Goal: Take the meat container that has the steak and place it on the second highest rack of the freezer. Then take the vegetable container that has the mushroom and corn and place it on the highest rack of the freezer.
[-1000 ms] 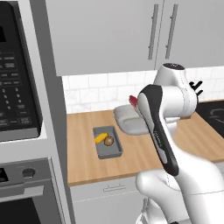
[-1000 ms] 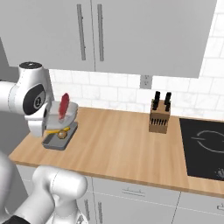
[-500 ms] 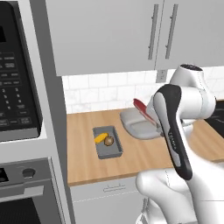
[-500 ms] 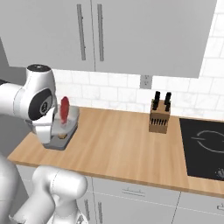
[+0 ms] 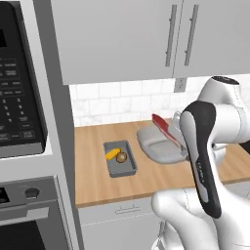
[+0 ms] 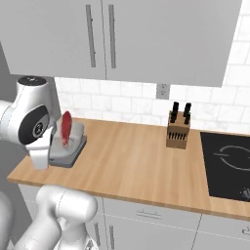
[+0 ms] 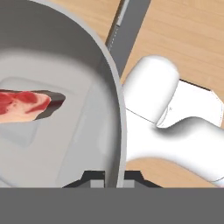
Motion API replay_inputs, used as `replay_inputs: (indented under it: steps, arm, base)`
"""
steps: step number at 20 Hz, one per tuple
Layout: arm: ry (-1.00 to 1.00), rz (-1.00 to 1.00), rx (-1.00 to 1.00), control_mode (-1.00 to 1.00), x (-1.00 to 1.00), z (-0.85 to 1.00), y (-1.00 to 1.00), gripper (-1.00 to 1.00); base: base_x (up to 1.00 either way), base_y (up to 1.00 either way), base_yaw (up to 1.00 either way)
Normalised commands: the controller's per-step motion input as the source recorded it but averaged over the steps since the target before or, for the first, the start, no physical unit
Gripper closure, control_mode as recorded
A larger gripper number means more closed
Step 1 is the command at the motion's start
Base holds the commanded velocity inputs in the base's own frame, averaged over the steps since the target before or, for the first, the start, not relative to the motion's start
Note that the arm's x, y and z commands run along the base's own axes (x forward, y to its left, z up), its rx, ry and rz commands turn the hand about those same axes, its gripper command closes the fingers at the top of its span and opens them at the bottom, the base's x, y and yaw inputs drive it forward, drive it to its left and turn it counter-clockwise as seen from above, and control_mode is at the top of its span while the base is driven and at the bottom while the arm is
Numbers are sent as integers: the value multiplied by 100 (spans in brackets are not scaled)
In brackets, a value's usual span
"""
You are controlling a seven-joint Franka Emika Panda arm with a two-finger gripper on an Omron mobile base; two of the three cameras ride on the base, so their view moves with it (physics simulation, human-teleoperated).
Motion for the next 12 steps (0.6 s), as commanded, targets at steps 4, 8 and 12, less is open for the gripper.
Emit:
replay_inputs:
  steps: [4,8,12]
  arm:
    - [-1,-3,2,-100,0,29,-3,100]
    - [-3,0,7,-100,-2,31,-49,100]
    - [0,0,5,-100,-2,24,-52,100]
  base:
    - [0,0,0]
    - [0,0,0]
    - [0,0,0]
